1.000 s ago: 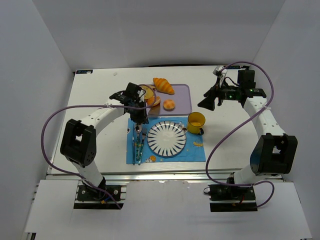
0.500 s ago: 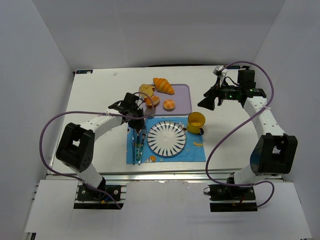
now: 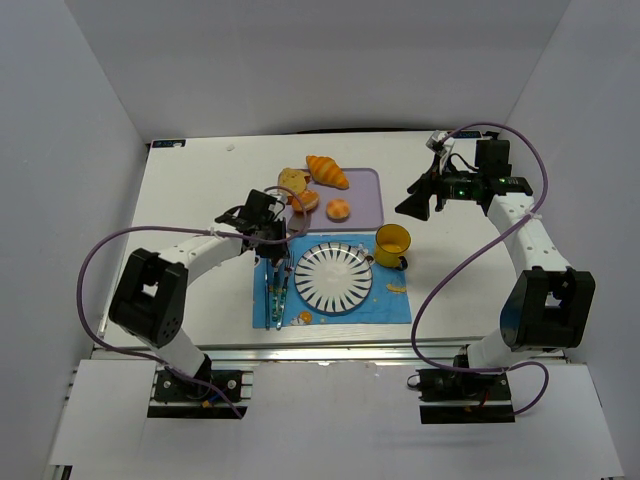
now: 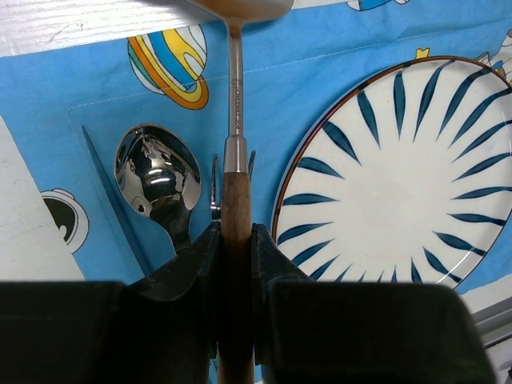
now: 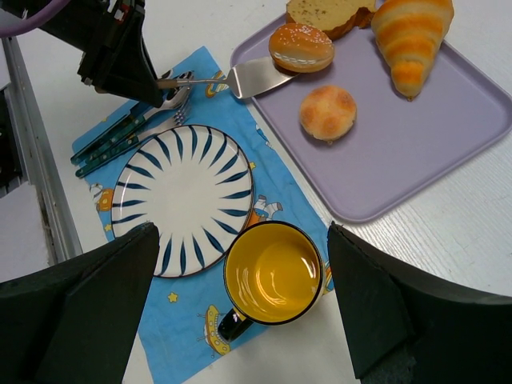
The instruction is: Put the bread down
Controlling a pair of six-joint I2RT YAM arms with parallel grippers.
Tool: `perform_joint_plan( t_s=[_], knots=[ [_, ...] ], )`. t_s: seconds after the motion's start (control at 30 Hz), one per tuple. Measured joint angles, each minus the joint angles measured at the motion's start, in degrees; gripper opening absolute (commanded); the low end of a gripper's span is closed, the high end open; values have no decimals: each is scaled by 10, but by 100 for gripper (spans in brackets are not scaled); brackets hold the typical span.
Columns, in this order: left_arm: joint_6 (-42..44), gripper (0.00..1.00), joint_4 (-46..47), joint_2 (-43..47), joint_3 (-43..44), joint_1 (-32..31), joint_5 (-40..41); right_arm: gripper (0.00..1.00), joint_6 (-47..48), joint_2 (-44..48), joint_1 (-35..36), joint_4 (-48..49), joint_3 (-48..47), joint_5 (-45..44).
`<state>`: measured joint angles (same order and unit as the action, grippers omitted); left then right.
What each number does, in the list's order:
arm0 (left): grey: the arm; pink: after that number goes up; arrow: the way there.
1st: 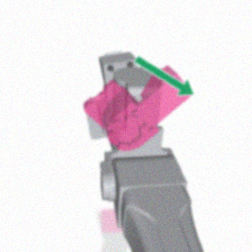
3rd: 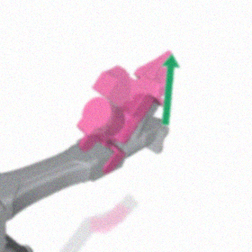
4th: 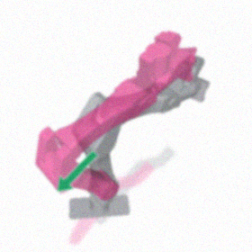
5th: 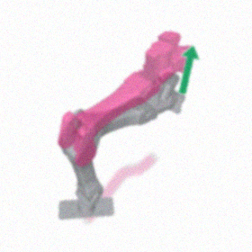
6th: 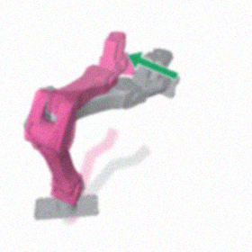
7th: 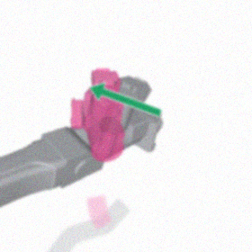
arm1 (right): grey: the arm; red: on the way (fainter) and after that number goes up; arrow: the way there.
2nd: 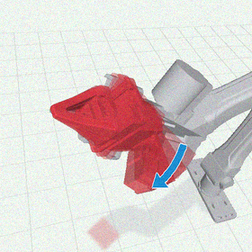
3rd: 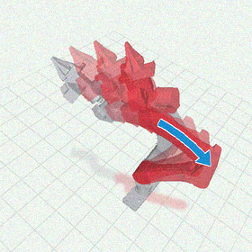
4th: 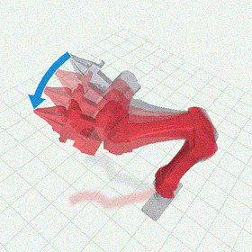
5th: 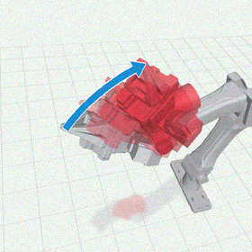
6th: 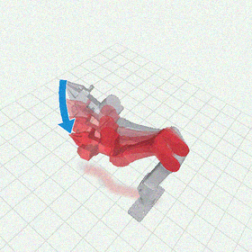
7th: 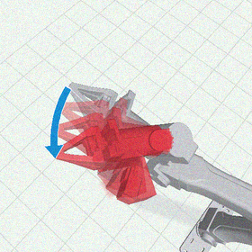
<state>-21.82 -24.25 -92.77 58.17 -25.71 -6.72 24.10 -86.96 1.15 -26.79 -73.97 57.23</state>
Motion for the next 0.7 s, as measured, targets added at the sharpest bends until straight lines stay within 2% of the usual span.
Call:
perform_joint_plan(
  t_s=[0.7],
  knots=[
    [4,0,6,84,-57,0,-14,90,-3,0,0,4,7,4]
  ],
)
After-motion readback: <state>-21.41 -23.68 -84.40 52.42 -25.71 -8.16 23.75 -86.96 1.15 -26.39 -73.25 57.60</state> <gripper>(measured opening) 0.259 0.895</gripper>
